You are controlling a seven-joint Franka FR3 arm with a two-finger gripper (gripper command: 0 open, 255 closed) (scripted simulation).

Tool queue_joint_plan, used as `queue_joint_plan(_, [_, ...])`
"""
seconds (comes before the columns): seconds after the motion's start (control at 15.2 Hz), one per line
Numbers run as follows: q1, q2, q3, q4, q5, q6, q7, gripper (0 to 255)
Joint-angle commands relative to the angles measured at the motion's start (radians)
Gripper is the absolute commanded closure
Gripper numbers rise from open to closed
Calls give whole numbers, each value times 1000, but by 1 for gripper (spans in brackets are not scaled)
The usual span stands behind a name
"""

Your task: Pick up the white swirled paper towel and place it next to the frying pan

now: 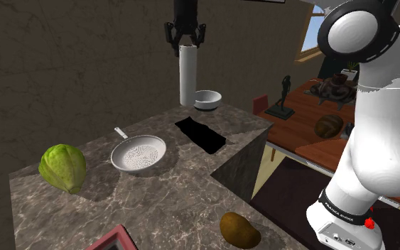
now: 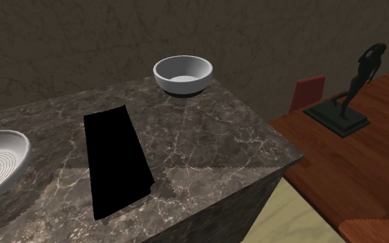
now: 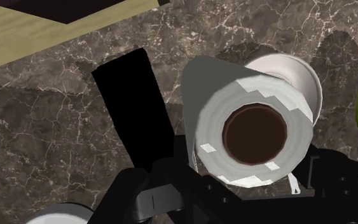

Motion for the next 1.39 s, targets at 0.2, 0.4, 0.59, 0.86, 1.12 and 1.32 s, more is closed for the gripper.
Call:
queue_joint_plan(0.2, [4,-50,1,-137,-2,87,0,255])
queue_joint_plan(0.4, [5,-75,1,-215,-3,140,-3,255])
queue_joint_plan(0.59, [6,-94,1,-284,-3,190,-6,255])
queue_joint_plan(0.86, [6,-114,1,-367,-3,252,-9,255])
queue_joint_plan(1.12, [7,-129,1,-440,-3,312,-12,255])
queue_joint_plan(1.32, [7,-136,1,-491,-3,355,-15,255])
